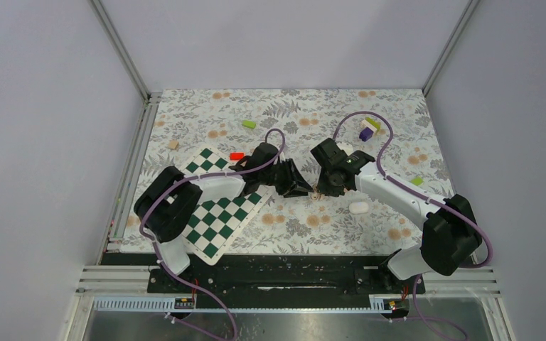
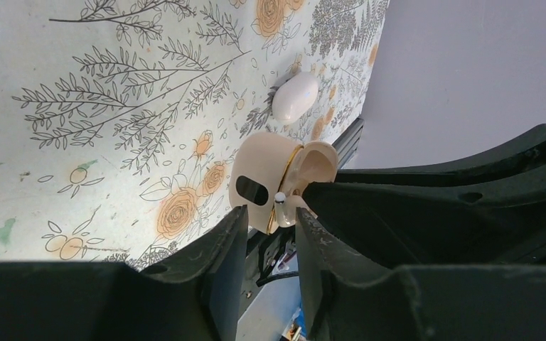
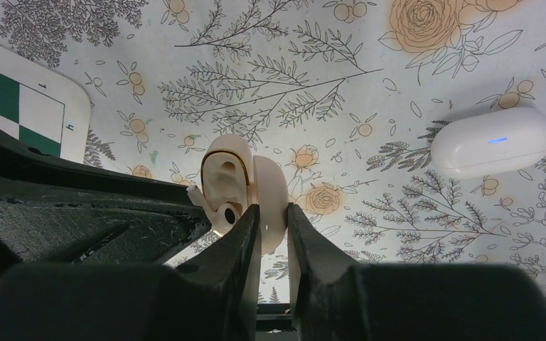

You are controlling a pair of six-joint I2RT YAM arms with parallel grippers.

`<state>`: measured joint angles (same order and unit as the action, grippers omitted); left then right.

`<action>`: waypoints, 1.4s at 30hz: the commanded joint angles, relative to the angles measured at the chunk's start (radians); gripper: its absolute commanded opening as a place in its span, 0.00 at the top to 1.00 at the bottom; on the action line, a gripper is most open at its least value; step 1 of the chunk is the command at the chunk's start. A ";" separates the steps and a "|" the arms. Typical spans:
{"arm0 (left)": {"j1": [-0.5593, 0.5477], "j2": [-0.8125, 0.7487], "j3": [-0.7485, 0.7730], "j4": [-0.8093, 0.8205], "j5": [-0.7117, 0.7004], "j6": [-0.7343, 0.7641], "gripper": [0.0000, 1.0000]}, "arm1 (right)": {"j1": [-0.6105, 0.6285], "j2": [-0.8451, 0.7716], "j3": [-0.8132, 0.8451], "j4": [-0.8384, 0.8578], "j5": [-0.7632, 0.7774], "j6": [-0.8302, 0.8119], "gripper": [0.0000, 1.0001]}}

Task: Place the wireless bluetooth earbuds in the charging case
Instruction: Adjust the left earbud at the center of the board.

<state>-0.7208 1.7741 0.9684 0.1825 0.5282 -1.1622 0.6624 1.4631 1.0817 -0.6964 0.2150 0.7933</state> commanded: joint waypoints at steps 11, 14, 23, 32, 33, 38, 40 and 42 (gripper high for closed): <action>-0.006 0.011 0.047 0.073 0.032 0.002 0.90 | 0.010 -0.025 0.008 0.017 0.000 0.001 1.00; -0.007 -0.002 0.043 0.068 0.033 0.005 0.91 | 0.010 -0.023 0.002 0.017 0.002 0.000 1.00; -0.005 -0.064 0.057 0.000 0.044 0.053 0.95 | 0.010 -0.014 -0.017 0.012 0.030 -0.028 1.00; 0.019 -0.040 0.109 -0.163 0.092 0.198 1.00 | 0.009 -0.024 -0.051 0.017 0.035 -0.035 1.00; 0.027 -0.022 0.136 -0.241 0.086 0.256 1.00 | 0.009 -0.031 -0.063 0.021 0.035 -0.036 1.00; 0.051 0.100 0.276 -0.542 0.028 0.476 1.00 | 0.009 -0.052 -0.107 0.030 0.031 -0.048 1.00; 0.049 0.137 0.328 -0.613 -0.016 0.540 0.98 | 0.008 -0.062 -0.120 0.029 0.030 -0.051 1.00; 0.049 0.179 0.371 -0.669 -0.045 0.594 0.95 | 0.009 -0.073 -0.129 0.027 0.026 -0.056 1.00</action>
<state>-0.6697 1.8908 1.2537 -0.2863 0.5541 -0.7471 0.6624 1.4414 0.9638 -0.6746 0.2192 0.7525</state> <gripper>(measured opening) 0.083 0.232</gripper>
